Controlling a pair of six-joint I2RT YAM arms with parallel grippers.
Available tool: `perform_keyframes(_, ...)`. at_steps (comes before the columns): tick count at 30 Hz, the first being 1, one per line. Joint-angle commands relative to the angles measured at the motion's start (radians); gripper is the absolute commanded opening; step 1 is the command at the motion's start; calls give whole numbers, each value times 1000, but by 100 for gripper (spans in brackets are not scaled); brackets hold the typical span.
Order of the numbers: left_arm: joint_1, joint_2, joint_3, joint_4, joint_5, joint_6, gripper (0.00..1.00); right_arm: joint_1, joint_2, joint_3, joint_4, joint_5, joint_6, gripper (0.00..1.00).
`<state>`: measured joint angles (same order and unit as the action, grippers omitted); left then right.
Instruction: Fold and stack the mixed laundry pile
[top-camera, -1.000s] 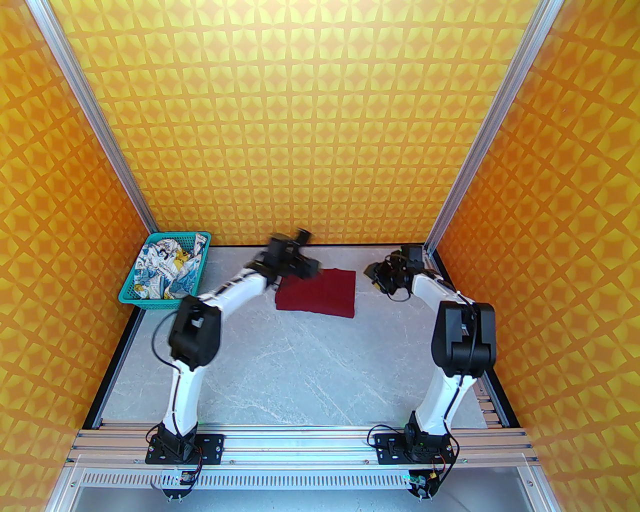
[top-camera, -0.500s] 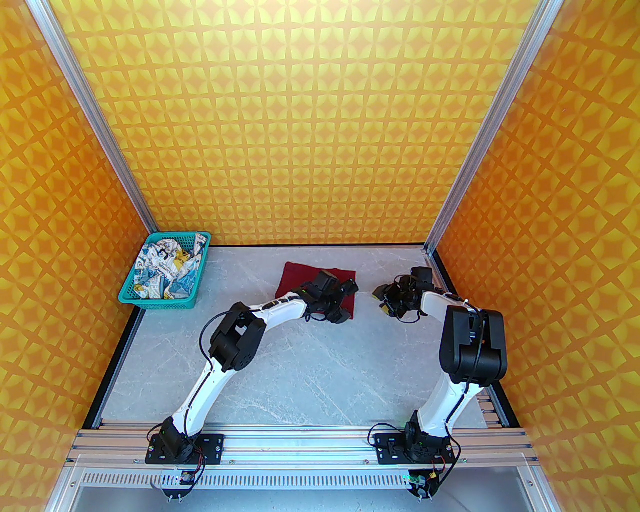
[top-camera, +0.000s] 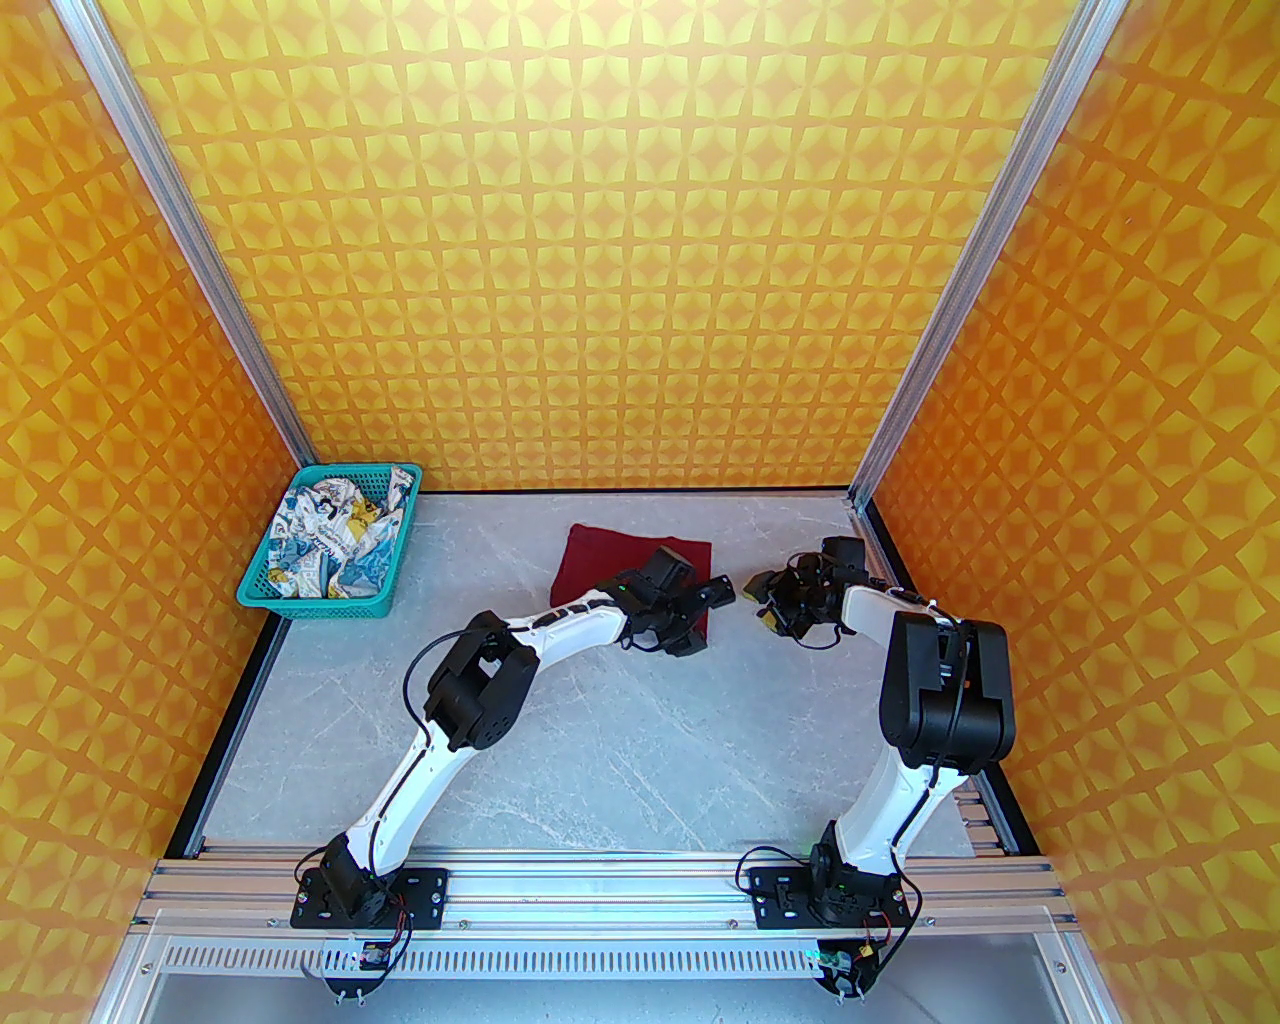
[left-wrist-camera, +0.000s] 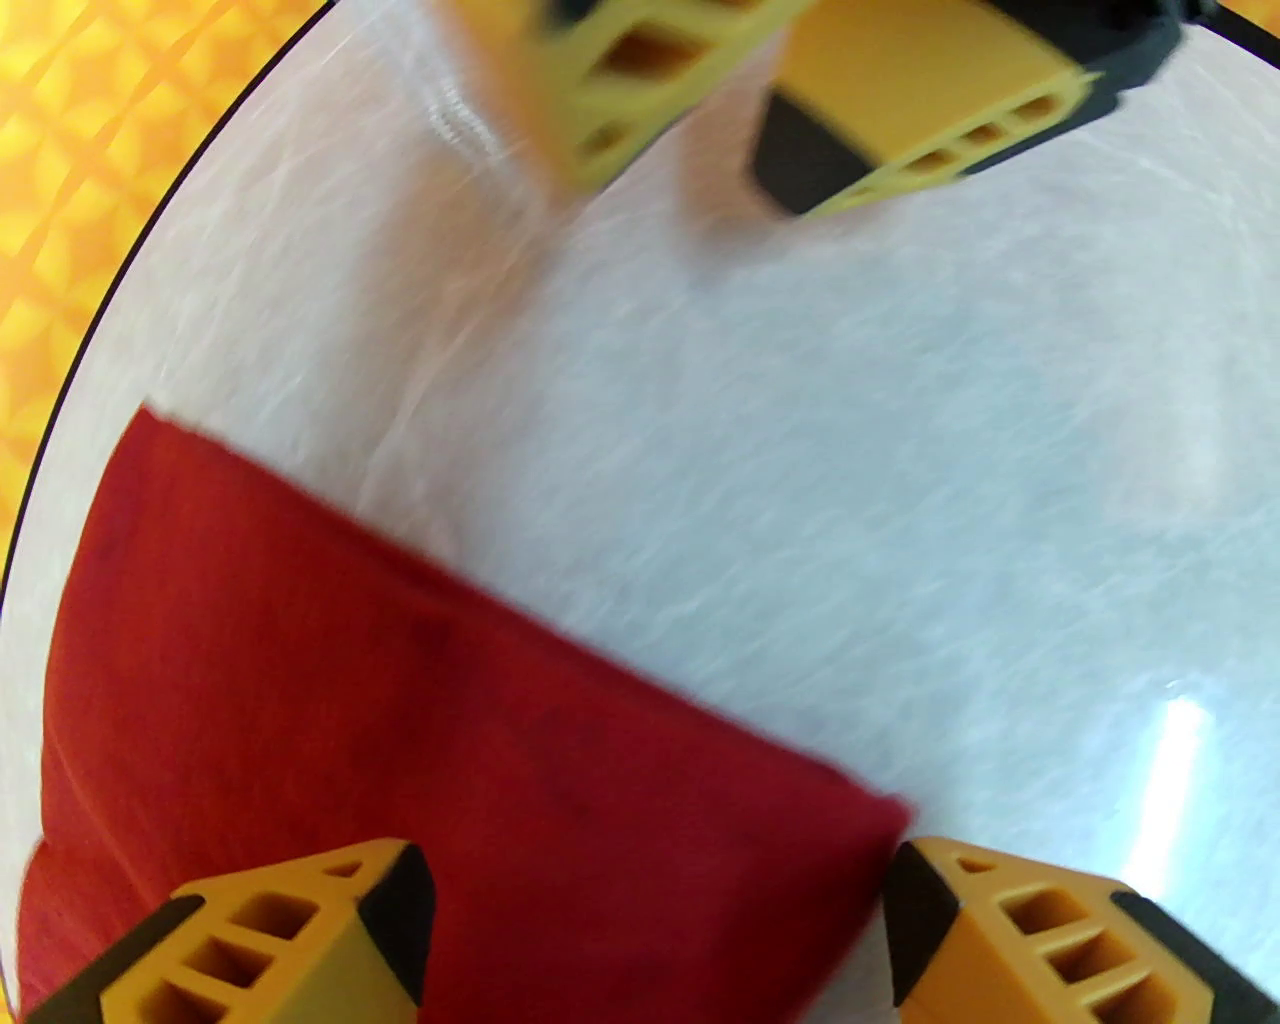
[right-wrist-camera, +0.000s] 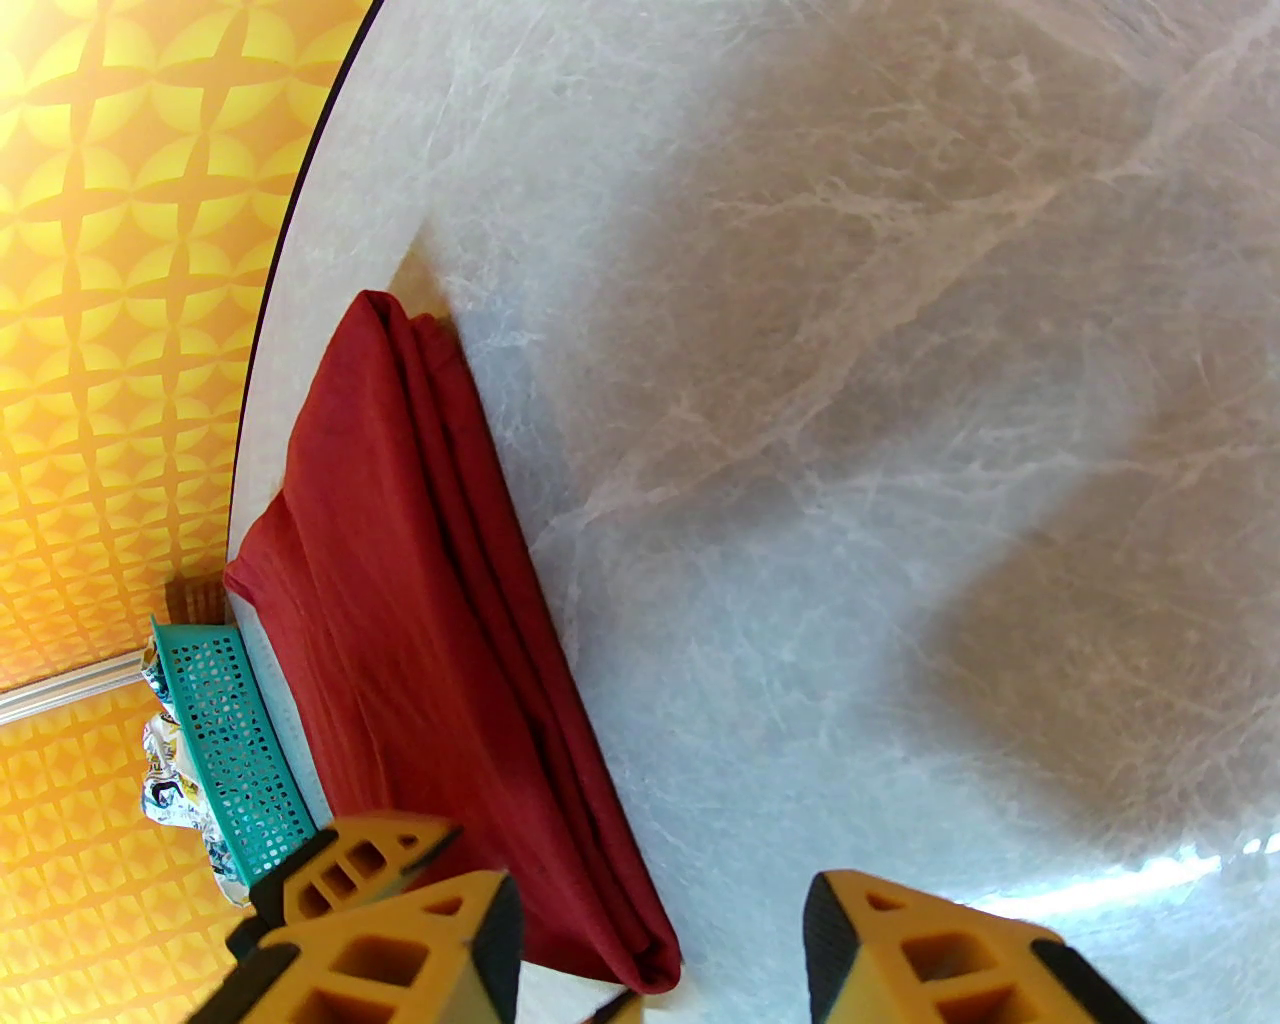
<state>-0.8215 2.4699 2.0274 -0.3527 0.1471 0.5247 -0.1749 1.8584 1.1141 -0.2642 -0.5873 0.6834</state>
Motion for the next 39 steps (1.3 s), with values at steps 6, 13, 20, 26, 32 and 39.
perform_keyframes(6,-19,71,107,-125,-14,76,76,-10,-45,-4,-7,-19,-10,51)
perform_keyframes(13,-10,79,100,-117,-66,49,63,-10,-38,-4,6,-29,9,51)
perform_keyframes(20,-5,82,98,-89,-70,36,17,-10,-38,-33,56,-76,46,53)
perform_keyframes(26,2,1,23,12,-77,-21,0,9,-11,-83,170,-160,115,62)
perform_keyframes(32,9,-81,-80,104,-77,-47,0,74,32,-112,303,-210,223,72)
perform_keyframes(39,14,-116,-104,114,-77,-52,0,144,108,-120,443,-214,378,75)
